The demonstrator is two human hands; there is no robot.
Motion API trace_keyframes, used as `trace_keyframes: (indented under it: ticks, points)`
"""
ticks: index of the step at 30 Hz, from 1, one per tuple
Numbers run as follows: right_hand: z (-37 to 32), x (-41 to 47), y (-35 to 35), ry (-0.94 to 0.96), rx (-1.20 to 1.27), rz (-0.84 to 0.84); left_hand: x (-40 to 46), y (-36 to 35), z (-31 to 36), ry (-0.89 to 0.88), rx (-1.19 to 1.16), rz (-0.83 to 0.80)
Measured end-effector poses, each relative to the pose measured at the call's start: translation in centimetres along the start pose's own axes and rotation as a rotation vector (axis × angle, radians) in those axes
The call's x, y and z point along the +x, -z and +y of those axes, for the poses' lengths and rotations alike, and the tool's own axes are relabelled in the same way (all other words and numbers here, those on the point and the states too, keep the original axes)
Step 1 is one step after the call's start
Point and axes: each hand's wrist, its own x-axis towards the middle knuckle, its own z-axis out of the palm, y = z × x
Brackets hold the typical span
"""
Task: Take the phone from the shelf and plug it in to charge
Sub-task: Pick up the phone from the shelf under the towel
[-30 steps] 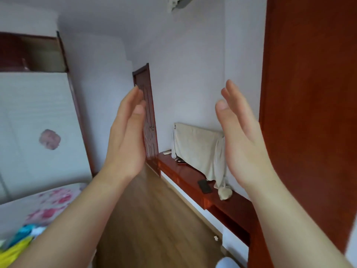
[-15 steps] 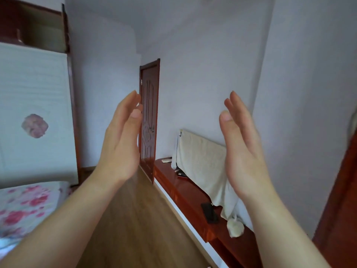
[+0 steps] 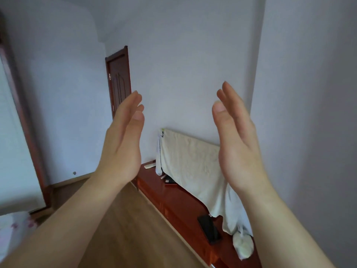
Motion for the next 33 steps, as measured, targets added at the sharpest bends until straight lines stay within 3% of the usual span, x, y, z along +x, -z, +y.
trace_keyframes:
  ticks: [10,18,26,33]
  points:
    - [17.7,12.8,0.1,-0.006,-0.008,0.083,12.5,-9.7,-17.1,-0.004,-0.048,-0.085]
    - [27.0,20.2,0.3,-0.035,-0.063,0.121,19.1,-16.0,-27.7,0.014,-0.113,-0.174]
    - [33.0,21.6,1.5,-0.061,-0.280,0.307,22.3,-23.9,-36.4,0.028,-0.387,-0.333]
    - [36.0,18.5,2.3,-0.145,-0.561,0.548,20.3,-31.2,-42.6,0.051,-0.632,-0.606]
